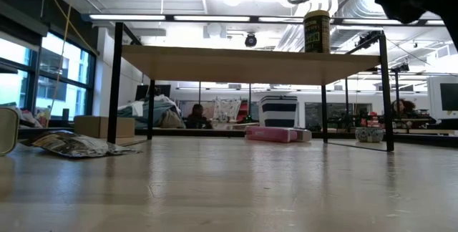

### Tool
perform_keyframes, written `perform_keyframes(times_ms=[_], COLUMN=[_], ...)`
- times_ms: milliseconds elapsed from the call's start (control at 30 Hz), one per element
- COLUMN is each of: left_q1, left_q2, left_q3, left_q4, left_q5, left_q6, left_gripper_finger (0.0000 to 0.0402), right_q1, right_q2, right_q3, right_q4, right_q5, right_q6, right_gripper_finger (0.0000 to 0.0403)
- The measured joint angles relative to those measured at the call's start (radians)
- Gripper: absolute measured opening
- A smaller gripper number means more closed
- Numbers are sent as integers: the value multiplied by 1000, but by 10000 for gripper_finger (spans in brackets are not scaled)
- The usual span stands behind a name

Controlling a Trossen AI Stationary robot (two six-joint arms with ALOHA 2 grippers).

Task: Shelf spices
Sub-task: Put the green seasoning bottle on the shelf

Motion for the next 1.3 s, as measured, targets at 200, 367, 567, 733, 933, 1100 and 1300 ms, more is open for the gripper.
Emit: perform_keyframes(times_ms=[200,367,567,733,933,1100,1300], left_q1=[0,5,8,8,8,26,48], left_q2=[0,0,0,0,0,0,0], left_q3=[0,0,0,0,0,0,0], left_q4=[-1,-2,-1,-2,-1,-1,0], left_q5=[-16,-29,-28,-28,-25,-29,-27], left_q6=[-1,5,7,8,42,62,65], left_gripper_finger=[0,0,0,0,0,0,0], right_q1=[-5,-10,-12,-12,-42,-160,-419], right_q2=[44,77,81,30,-87,-120,-78], right_q3=[0,1,1,14,187,455,723], right_q4=[22,27,27,-10,-115,-219,-271], right_q5=[-22,-50,-55,-61,16,239,322], right_q6=[-13,-26,-27,-88,-333,-566,-855], right_gripper_finger=[314,310,201,179,179,179,179])
